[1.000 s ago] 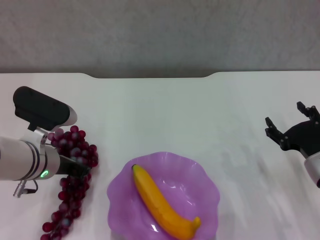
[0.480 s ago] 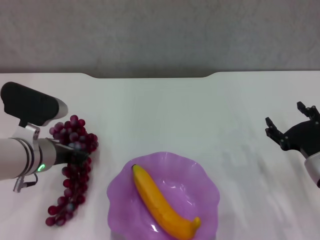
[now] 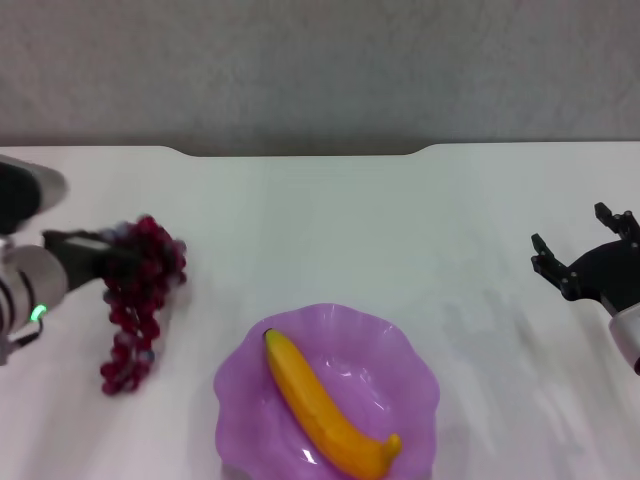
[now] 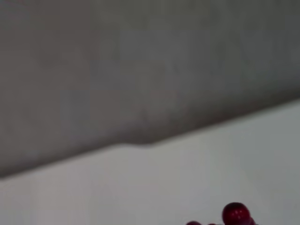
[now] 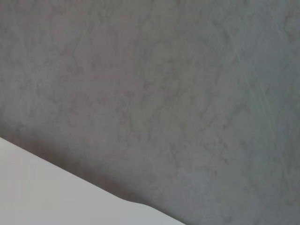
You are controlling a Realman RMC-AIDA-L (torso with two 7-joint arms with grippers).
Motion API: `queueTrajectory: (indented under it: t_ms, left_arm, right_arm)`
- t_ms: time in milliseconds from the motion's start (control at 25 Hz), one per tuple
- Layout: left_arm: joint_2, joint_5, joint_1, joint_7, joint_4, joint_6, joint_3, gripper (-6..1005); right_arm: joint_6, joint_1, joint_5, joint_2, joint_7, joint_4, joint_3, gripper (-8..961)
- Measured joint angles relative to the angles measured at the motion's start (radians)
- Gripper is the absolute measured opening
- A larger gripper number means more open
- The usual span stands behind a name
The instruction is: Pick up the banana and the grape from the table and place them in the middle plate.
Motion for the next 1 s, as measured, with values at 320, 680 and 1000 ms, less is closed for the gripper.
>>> queueTrajectory:
  t_ms: [320,680,1000]
  left_arm:
    - [0.000,-0.008,0.103,0.002,0.115,0.131,0.020,281]
    - [0.003,-0.008,0.266,0.002,0.326,0.214,0.087,275]
    - [0.009,-0.109,0.320,0.093,0.591,-0.127,0.058,266]
  right_arm:
    - [0.003,0.000,0.001,0.000,0.000,-0.001,0.000,882]
    - [0.013,0.001,0.000,0.001,0.000,0.000,0.000,882]
    - [0.013,-0.003,0.002,-0.001,-0.001,-0.008,-0.003,881]
